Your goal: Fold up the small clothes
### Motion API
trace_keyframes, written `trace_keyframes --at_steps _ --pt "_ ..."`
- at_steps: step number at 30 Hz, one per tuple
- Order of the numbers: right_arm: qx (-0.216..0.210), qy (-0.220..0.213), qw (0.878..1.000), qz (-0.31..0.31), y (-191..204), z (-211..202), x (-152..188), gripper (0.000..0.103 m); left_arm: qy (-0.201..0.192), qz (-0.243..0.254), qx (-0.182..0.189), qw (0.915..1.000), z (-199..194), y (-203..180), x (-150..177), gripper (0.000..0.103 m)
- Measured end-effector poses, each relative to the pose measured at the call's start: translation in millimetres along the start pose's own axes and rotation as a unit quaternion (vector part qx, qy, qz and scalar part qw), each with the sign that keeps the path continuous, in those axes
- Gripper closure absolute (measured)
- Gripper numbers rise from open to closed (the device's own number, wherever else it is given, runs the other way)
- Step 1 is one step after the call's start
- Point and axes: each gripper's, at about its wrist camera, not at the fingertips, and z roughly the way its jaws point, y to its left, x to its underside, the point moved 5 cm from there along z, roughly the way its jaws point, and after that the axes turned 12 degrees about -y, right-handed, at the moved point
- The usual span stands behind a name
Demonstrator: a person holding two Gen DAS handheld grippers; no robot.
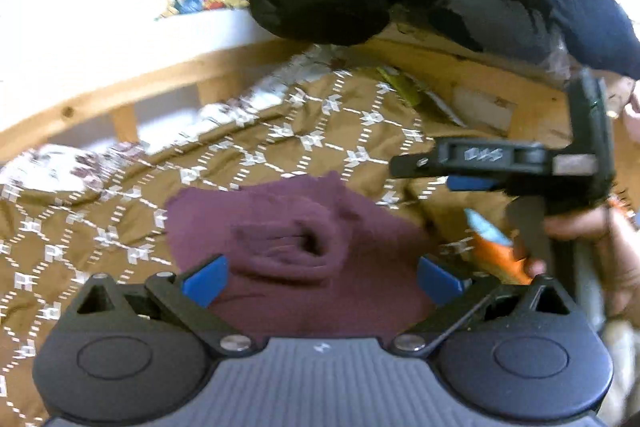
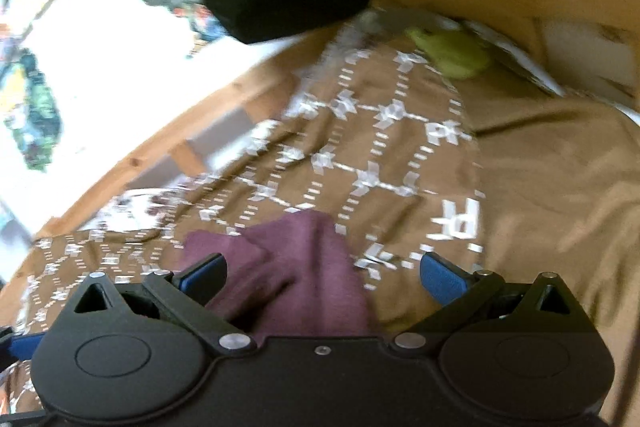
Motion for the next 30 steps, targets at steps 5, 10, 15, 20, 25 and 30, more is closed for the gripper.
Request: trace_keyframes --at_steps 5,10,15,20,25,30 --pt "-0.076 0.006 0.997 -0.005 24 4 6 0.001 -0.005 0.017 -0.039 0.9991 9 14 27 0.001" --pt "-0.144 0.063 0.987 0.024 42 20 23 0.0 0.034 -0.002 -0.062 0.9975 30 25 61 0.001" --pt "-0.17 0.111 0.976 0.074 48 43 33 0.0 0.049 -0.022 -0.076 0.9957 37 36 75 0.001" --pt "-0.174 0.146 0.968 0.11 52 93 40 0.001 0.031 0.007 -0.084 0.996 32 34 73 0.001" --pt "-0.144 0.161 0.971 0.102 40 119 51 0.005 0.017 0.041 -0.077 0.996 33 21 71 0.002" --pt "-0.144 0.144 0.975 0.091 39 109 56 0.01 0.021 0.035 -0.064 0.9971 37 15 72 0.014"
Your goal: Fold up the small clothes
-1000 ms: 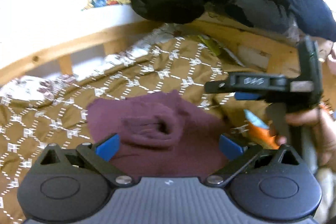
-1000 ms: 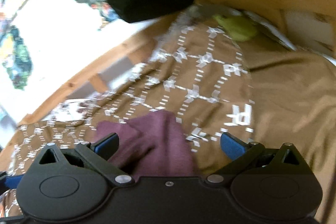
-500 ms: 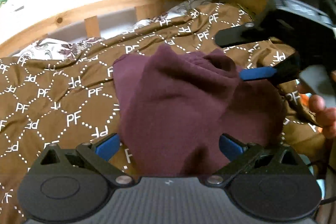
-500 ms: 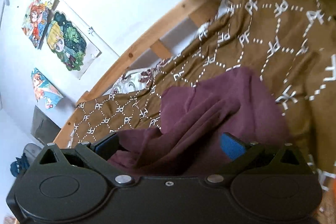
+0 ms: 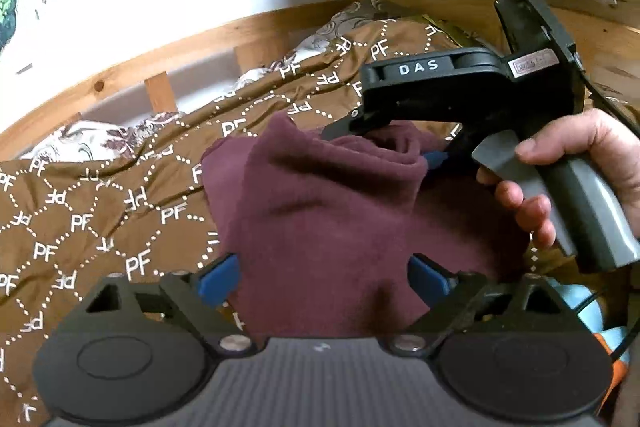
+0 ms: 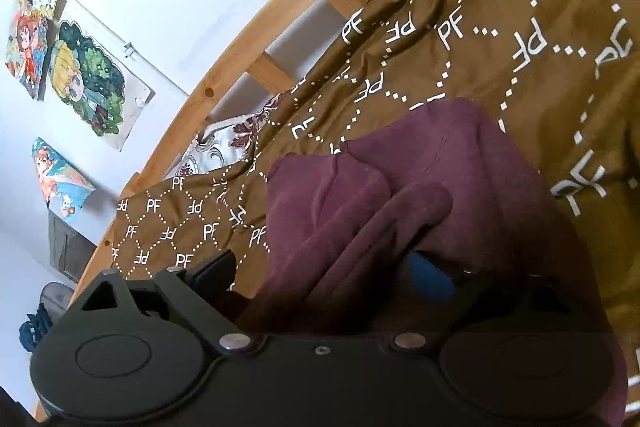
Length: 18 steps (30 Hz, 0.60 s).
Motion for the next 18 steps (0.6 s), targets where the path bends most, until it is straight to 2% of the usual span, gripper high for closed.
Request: trace_keyframes --at_steps 3,5,11,12,13,15,18 --pt "0.012 -0.003 1.0 -0.011 0.4 1.0 2.8 0.013 0.011 -0.013 0.003 0.9999 2.2 2.5 2.5 0.027" --pt "0.016 -0.005 1.0 -0.012 -0.5 1.2 3.0 0.016 0.014 -0.02 0.001 0.9997 2.5 5.5 3.3 0.042" --pt "0.035 -0.013 0.999 -0.009 -6.1 -0.8 1.2 0.034 0.01 -0.018 -0.001 0.9998 0.4 6.0 3.8 0.058" --pt "0.034 -0.016 0.999 -0.011 -6.1 -1.9 0.7 0.042 0.009 -0.015 -0.001 0.9998 0.6 5.0 3.4 0.06" --pt "0.031 -0.018 0.999 -0.013 -5.2 -2.5 0.4 0.055 0.008 -0.012 -0.001 0.9999 0.3 4.4 3.4 0.062" --pt "0.032 -0.022 0.999 -0.025 -2.7 -3.7 -0.3 0.069 0.006 -0.009 0.001 0.9999 -0.6 3.0 3.6 0.065" --pt "0.036 -0.034 0.997 -0.056 3.0 -4.5 -2.1 0.082 -0.002 -0.009 0.009 0.9999 -2.2 1.1 3.0 0.07"
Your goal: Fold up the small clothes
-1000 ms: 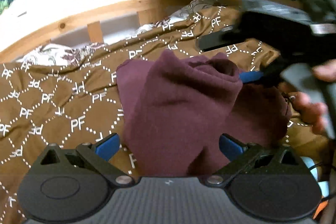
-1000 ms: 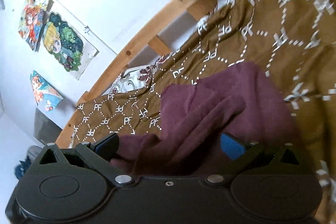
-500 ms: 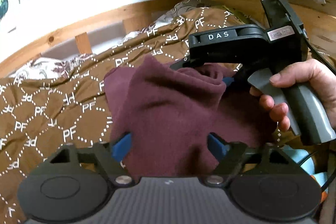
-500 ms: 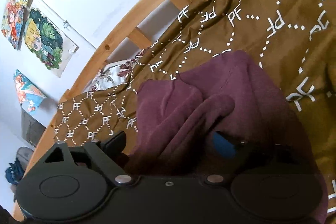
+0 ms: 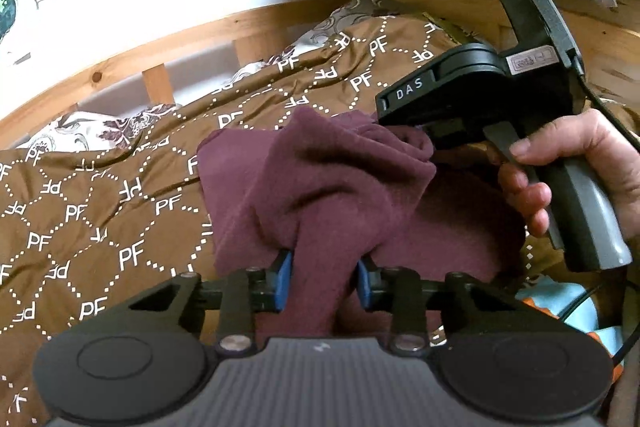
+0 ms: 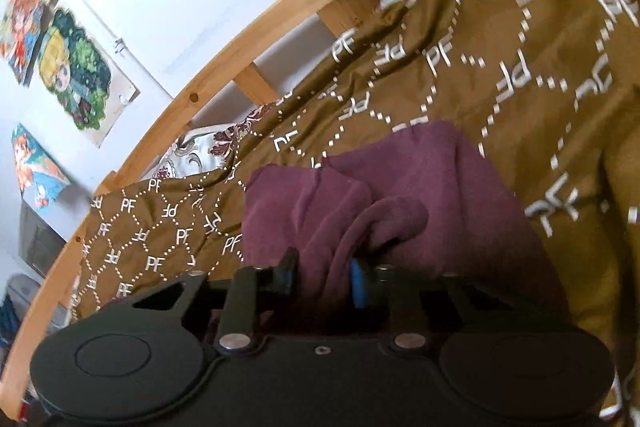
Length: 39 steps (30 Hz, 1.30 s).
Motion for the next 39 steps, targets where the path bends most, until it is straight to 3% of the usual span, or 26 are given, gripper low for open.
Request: trace_keyframes --at_steps 6,10,17,23,24,26,30,32,34,39 --pt "-0.012 -0.065 0.993 -0.096 22 -19 -20 0.09 -0.033 0.0 0.043 0.9985 -7 -11 -6 0.076" --pt "0.013 -0.082 0.988 -0.132 20 -33 -28 0.091 -0.044 0.008 0.078 0.9959 -7 -24 -6 0.076" --pt "0.085 -0.042 0.989 -0.118 -12 -37 -25 0.091 -0.027 0.019 0.108 0.9937 -2 -36 4 0.074" --pt "0.105 -0.017 0.99 -0.094 -26 -34 -17 0.087 -0.019 -0.018 0.12 0.9924 -1 -27 2 0.069" --pt "0.108 -0.014 0.99 -0.088 -27 -34 -16 0.085 -0.019 -0.028 0.122 0.992 -3 -24 2 0.068" --pt "0.116 -0.015 0.99 -0.084 -29 -36 -15 0.078 -0.023 -0.049 0.123 0.991 -7 -19 -1 0.049" --pt "0.123 -0.027 0.989 -0.076 -28 -46 -16 0.068 -0.047 -0.093 0.112 0.9883 -19 -4 -10 0.023" --pt "0.126 -0.036 0.989 -0.073 -27 -52 -17 0.055 -0.058 -0.116 0.098 0.9866 -26 6 -13 0.009" --pt "0.127 -0.051 0.988 -0.071 -24 -59 -18 0.033 -0.064 -0.147 0.083 0.9836 -29 18 -15 0.0" --pt "0.095 -0.087 0.99 -0.051 -5 -76 -19 0.006 -0.036 -0.247 0.038 0.9676 -19 51 -6 0.001"
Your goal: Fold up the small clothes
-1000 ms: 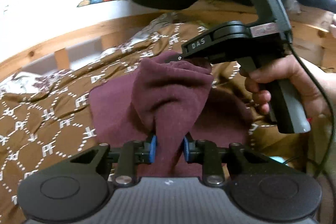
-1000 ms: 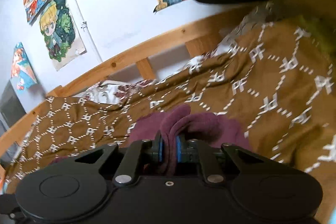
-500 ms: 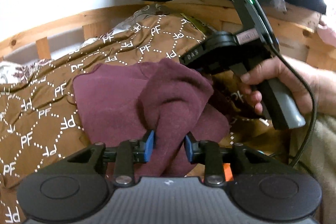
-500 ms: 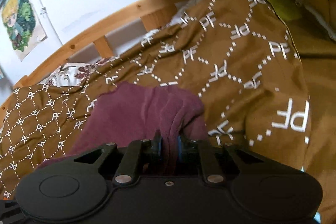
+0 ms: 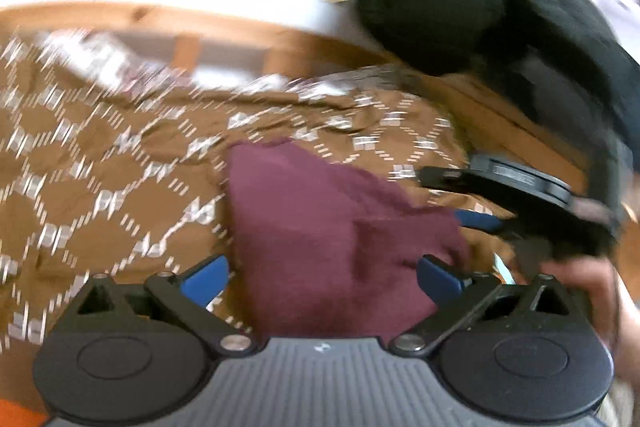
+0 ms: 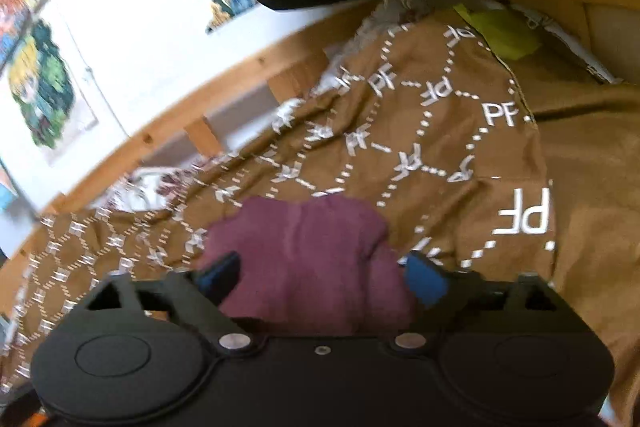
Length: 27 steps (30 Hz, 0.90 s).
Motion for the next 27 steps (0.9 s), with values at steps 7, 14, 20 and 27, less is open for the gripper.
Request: trace_keyframes --at_steps 7,14,20,27 --pt "-0.025 -0.006 0.999 -0.046 39 -24 11 0.001 0.086 -0.148 -0.042 0.9844 19 54 14 0.001" --pt "-0.054 -0.006 0.995 -0.078 67 -58 22 0.02 0.135 -0.202 -0.059 0.9681 25 74 33 0.001" --pt "-0.06 0.035 0.992 -0.108 79 -59 36 0.086 0.162 -0.189 -0.081 0.965 25 80 40 0.001" --pt "-0.009 0.125 0.99 -0.07 60 -62 51 0.095 0.136 -0.221 -0.06 0.9638 17 83 26 0.001"
